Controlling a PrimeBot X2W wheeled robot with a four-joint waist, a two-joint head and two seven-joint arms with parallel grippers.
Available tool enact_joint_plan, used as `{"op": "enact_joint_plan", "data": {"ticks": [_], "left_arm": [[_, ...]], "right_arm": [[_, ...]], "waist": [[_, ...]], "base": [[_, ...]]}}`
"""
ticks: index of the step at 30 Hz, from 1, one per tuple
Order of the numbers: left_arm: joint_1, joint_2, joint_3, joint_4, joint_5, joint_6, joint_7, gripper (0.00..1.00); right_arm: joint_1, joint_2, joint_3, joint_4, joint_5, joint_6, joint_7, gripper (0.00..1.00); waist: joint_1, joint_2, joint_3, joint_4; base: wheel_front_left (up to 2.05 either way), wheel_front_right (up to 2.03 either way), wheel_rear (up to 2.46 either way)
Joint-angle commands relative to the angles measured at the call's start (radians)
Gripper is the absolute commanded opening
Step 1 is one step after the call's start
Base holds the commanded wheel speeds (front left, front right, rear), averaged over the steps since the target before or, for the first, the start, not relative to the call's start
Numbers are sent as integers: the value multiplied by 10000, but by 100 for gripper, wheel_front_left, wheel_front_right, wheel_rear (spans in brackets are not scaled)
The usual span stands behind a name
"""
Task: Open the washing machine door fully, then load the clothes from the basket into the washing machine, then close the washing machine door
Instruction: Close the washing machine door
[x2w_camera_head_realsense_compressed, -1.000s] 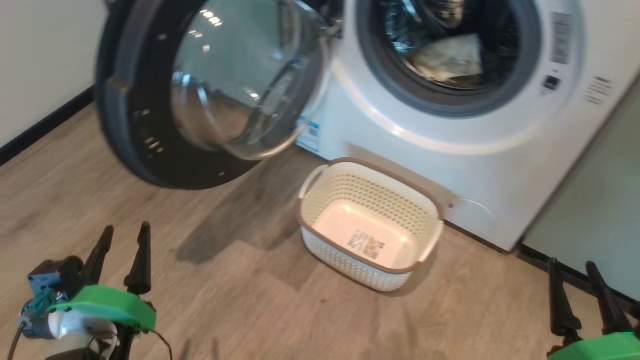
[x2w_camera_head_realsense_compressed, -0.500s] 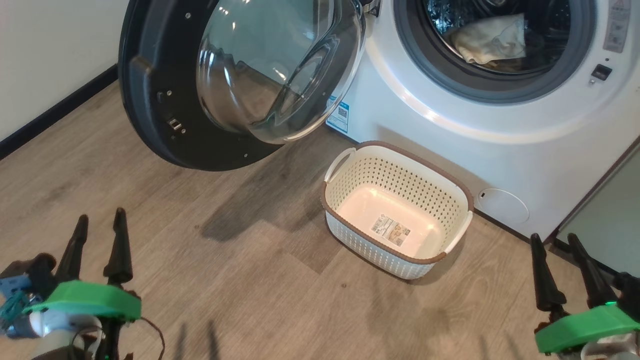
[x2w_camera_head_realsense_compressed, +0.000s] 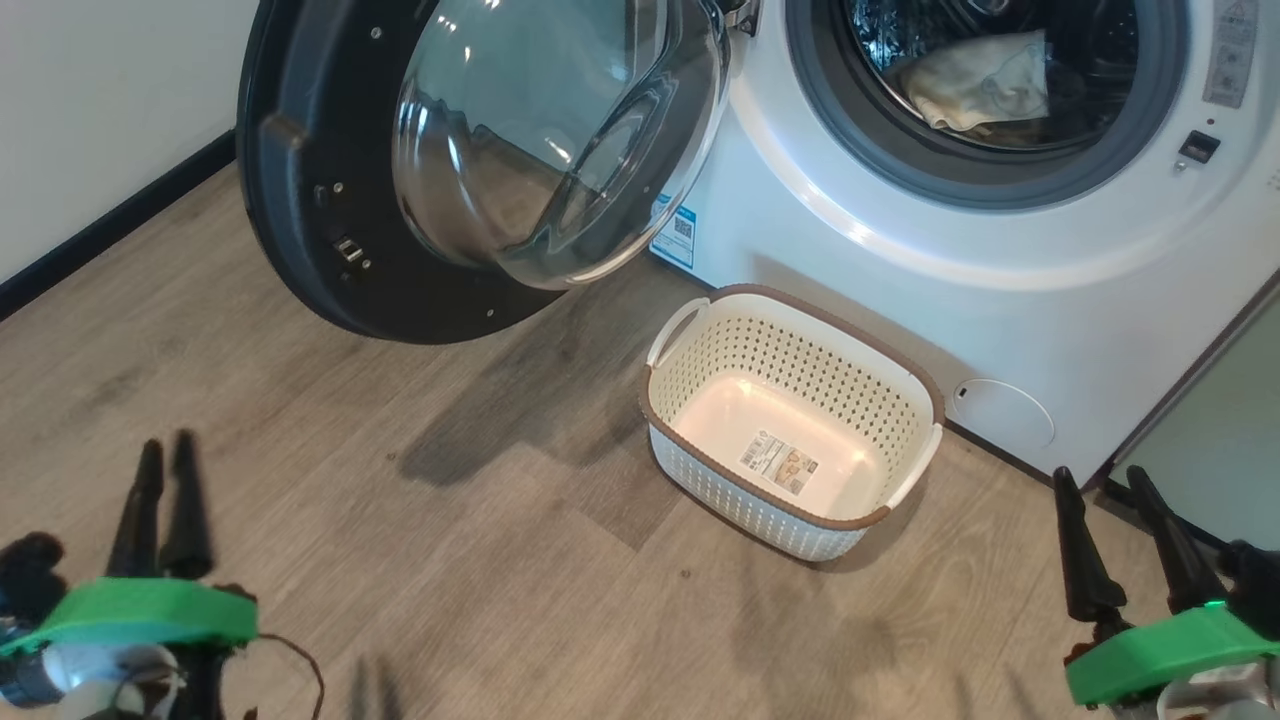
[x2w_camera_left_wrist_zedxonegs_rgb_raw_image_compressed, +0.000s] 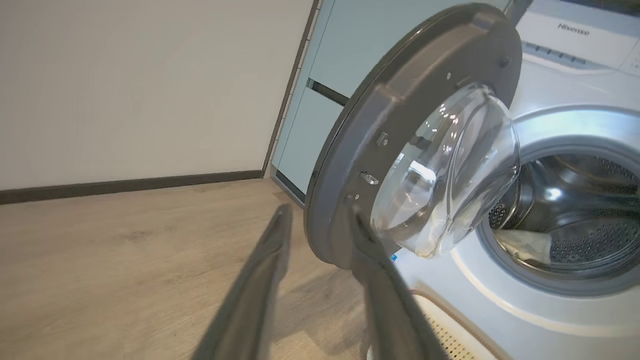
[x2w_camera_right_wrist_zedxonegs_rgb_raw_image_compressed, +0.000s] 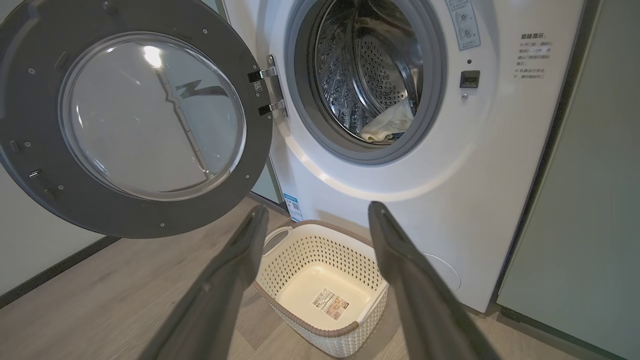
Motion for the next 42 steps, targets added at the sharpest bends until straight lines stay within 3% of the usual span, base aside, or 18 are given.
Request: {"op": "enact_joint_plan", "data": {"ticks": [1, 10, 16, 20, 27, 32, 42], "left_arm": [[-465, 211, 476, -304, -374, -10, -92, 0], [-1486, 1182, 551, 837, -3648, -10, -13, 0], [-3155, 2328, 800, 2521, -6341, -10, 1091, 0], [-4262, 2848, 1133, 3657, -7438, -10, 1844, 0], [-5782, 3879, 1654, 5641, -8408, 51, 2888, 0], [-6694, 4562, 1474, 6704, -8517, 171, 3745, 0], [-8398, 5270, 1118, 8271, -8557, 480, 4745, 0]], "right_arm": [[-377, -289, 115, -269, 94, 2, -67, 100], [-23, -216, -113, -354, 37, 2, -67, 100], [472, -136, -509, -501, -57, 2, -67, 100], [782, -89, -685, -590, -109, 2, -67, 100], [907, -120, -624, -652, -149, 2, -67, 100], [990, -174, -584, -669, -156, 2, -67, 100], [921, -471, -470, -738, -165, 2, -67, 100]], "waist": [[0, 0, -25, -11], [0, 0, -239, -119], [0, 0, -486, -273], [0, 0, -632, -438], [0, 0, -637, -1074], [0, 0, -618, -1428], [0, 0, -290, -2009]], "base": [[0, 0, 0], [0, 0, 0], [0, 0, 0], [0, 0, 0], [0, 0, 0], [0, 0, 0], [0, 0, 0]]}}
